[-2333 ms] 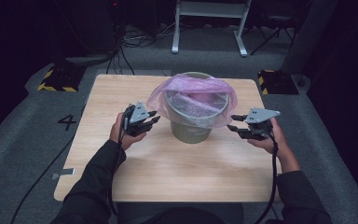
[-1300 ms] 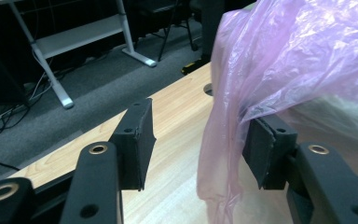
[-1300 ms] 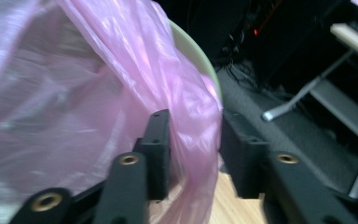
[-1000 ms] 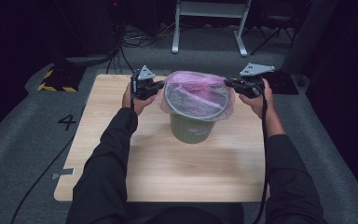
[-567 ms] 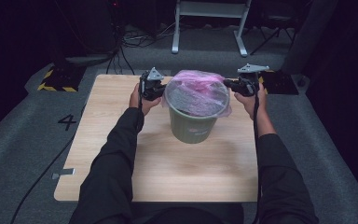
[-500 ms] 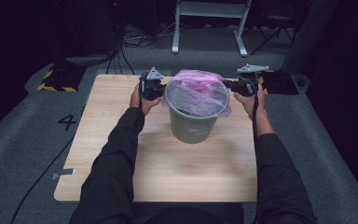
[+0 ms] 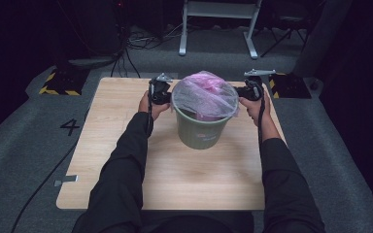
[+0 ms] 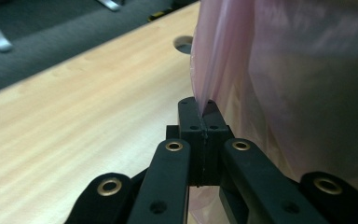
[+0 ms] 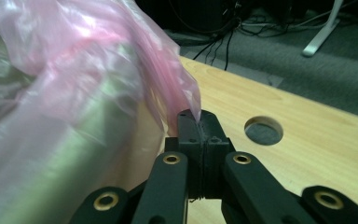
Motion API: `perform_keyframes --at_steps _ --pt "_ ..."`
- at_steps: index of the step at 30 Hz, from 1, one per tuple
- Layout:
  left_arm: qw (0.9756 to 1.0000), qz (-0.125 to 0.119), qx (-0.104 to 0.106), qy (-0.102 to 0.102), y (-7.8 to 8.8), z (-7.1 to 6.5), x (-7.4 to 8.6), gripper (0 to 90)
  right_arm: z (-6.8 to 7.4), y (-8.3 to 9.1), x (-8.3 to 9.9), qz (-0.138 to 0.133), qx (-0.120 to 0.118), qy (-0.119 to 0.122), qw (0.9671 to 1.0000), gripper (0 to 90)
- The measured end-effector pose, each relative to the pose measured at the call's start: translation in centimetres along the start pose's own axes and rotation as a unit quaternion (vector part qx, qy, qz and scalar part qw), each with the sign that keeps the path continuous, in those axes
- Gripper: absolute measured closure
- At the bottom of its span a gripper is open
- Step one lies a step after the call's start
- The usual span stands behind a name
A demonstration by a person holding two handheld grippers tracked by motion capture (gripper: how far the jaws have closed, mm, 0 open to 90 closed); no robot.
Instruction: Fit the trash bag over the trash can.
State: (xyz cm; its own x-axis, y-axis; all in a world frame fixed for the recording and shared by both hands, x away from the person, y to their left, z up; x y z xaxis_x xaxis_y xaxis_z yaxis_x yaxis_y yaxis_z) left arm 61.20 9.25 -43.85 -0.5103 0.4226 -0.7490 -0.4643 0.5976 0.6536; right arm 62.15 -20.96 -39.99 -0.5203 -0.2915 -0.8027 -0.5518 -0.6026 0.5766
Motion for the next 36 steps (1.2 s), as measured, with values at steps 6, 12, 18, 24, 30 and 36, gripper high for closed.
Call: perform_keyframes --at_steps 6,12,18,24,30,36 --pt "0.9999 0.009 0.001 0.009 -0.3 0.5 1.6 90.0 -0.7 -0.1 1.0 0.010 -0.001 -0.012 0.9999 88.9" --pt "0.9987 -0.027 -0.042 -0.009 2.4 0.4 1.8 61.8 -1.1 2.5 1.2 -0.005 0.045 0.008 0.9990 62.2" --pt "0.9959 -0.040 -0.065 -0.049 5.7 0.2 3.1 39.4 -1.7 6.0 1.9 -0.022 0.053 0.038 0.9976 49.9" --pt "0.9932 -0.040 -0.052 -0.096 6.6 -1.3 3.2 30.4 -0.6 8.1 2.3 -0.026 0.037 0.072 0.9964 35.8" --pt "0.9898 -0.051 -0.058 -0.120 6.9 -2.4 2.8 27.0 1.9 9.8 3.6 -0.021 0.014 0.140 0.9898 27.1" --pt "0.9864 -0.048 -0.078 -0.137 6.5 -2.8 2.3 38.9 5.7 10.6 5.7 -0.028 -0.013 0.207 0.9779 23.0"
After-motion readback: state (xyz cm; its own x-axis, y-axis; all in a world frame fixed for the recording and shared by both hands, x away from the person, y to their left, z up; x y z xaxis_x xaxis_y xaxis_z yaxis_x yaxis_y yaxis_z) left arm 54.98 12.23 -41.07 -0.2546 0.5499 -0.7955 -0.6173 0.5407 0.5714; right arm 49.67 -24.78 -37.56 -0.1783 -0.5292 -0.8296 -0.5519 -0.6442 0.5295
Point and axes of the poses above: each handheld gripper's, and its own axes: y roughly backward along the jaws, x roughly out of its underside, z roughly to its left, the point moved 4 cm from there along -y, roughly forward along the jaws, and after that the axes turned 5 degrees about z, right-handed, at the moved point
